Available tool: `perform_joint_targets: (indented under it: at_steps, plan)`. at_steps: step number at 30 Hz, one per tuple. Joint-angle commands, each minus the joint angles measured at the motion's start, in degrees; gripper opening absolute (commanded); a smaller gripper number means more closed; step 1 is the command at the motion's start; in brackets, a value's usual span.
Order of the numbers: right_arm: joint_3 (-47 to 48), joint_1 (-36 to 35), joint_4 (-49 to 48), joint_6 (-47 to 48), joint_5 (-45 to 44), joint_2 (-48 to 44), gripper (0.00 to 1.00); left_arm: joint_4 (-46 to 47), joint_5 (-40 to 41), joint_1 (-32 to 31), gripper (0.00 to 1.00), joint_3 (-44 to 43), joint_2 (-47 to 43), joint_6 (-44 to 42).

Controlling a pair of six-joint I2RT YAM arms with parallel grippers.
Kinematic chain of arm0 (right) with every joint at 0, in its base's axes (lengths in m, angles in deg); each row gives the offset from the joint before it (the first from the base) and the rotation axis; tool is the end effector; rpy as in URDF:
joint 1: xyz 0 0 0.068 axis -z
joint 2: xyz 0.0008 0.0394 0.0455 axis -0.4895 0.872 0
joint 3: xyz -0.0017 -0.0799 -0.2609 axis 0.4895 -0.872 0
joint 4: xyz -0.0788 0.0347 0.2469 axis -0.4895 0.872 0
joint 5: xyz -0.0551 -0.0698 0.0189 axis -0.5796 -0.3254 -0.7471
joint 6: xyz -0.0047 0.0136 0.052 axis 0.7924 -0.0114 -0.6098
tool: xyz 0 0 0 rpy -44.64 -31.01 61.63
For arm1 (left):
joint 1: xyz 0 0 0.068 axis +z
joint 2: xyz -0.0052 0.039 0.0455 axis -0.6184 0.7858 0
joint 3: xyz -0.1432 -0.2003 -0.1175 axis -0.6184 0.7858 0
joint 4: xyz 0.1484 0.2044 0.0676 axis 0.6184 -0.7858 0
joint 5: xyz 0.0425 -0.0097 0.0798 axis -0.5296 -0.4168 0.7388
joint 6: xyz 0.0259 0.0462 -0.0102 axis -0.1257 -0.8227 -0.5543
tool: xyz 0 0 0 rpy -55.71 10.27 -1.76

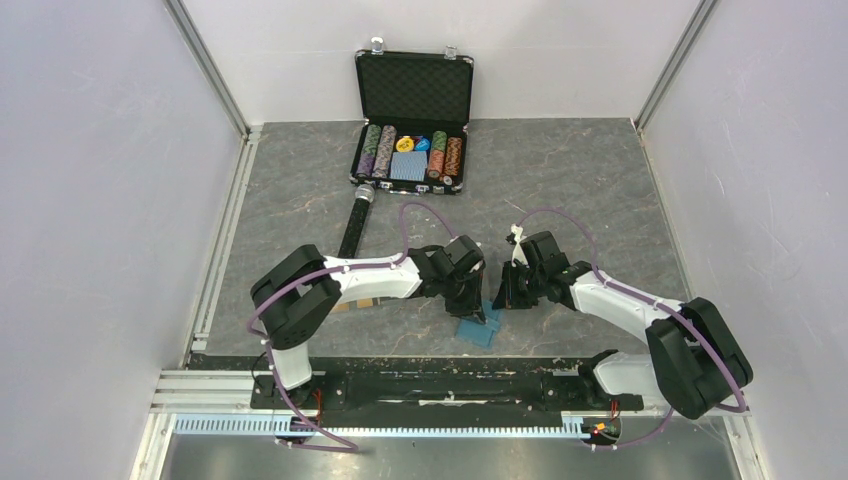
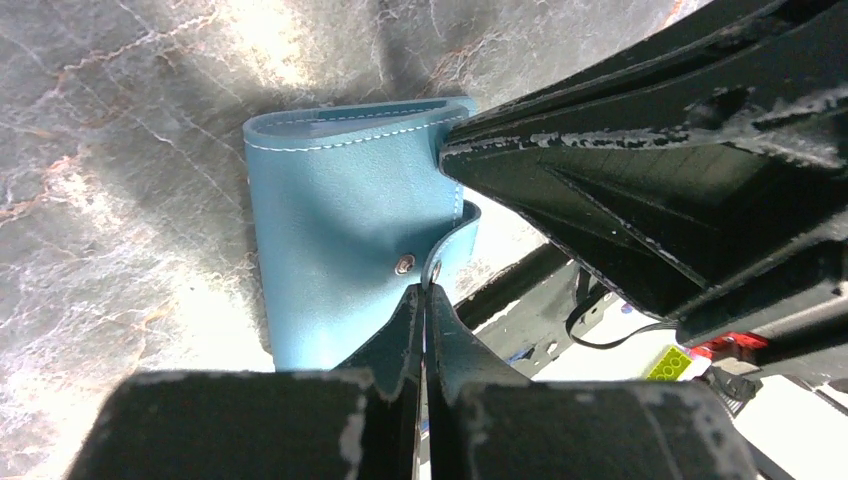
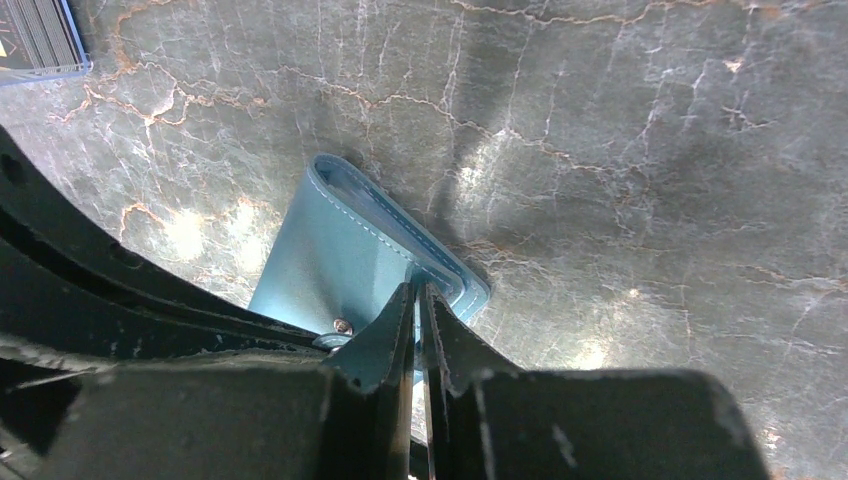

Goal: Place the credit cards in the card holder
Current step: Close the card holder at the center of the board.

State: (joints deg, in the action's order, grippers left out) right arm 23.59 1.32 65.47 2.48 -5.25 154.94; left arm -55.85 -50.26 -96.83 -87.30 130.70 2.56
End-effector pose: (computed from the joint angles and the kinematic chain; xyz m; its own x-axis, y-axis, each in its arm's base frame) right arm 0.1909 0.1141 0.1508 -0.9401 -0.0031 -0.3410 -0.1759 0.8609 0.4774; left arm 0.1830 -0.3186 0.1607 -0.9795 0.1333 -0.1513 0.1967 0.7968 -0.5713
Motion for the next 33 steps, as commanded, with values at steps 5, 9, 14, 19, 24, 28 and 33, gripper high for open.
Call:
perform_joint_targets:
  at_steps: [5,9,14,19,24,28,33]
  plan:
    - [-2.2,-0.14,2.2,2.33,-2.73,0.58,0.07,-4.45,5.03,-0.15,0.02,-3.25,-2.32,-2.98]
    - [-2.2,-0.14,2.33,2.59,-2.72,0.53,0.07,-5.63,5.52,-0.16,0.02,-4.04,-1.46,-3.54]
    - [-1.94,-0.13,2.33,3.17,-2.25,0.08,0.07,-5.68,5.35,-0.11,0.02,-4.23,-0.09,-3.62]
    - [-1.67,-0.14,2.04,4.85,-0.99,-1.17,0.04,-7.59,6.7,-0.19,0.02,-4.28,1.0,-3.99]
    - [-1.15,-0.13,2.07,5.88,-0.61,-2.48,0.0,-7.95,7.7,-0.14,0.02,-3.97,1.93,-3.55]
    - [-1.06,-0.09,2.01,6.58,0.45,-3.0,0.0,-7.92,7.77,-0.14,0.02,-4.06,2.84,-3.44]
    - [-1.13,-0.15,0.21,6.67,3.39,-6.51,0.0,-8.2,8.71,-0.15,0.02,-3.8,2.78,-2.96]
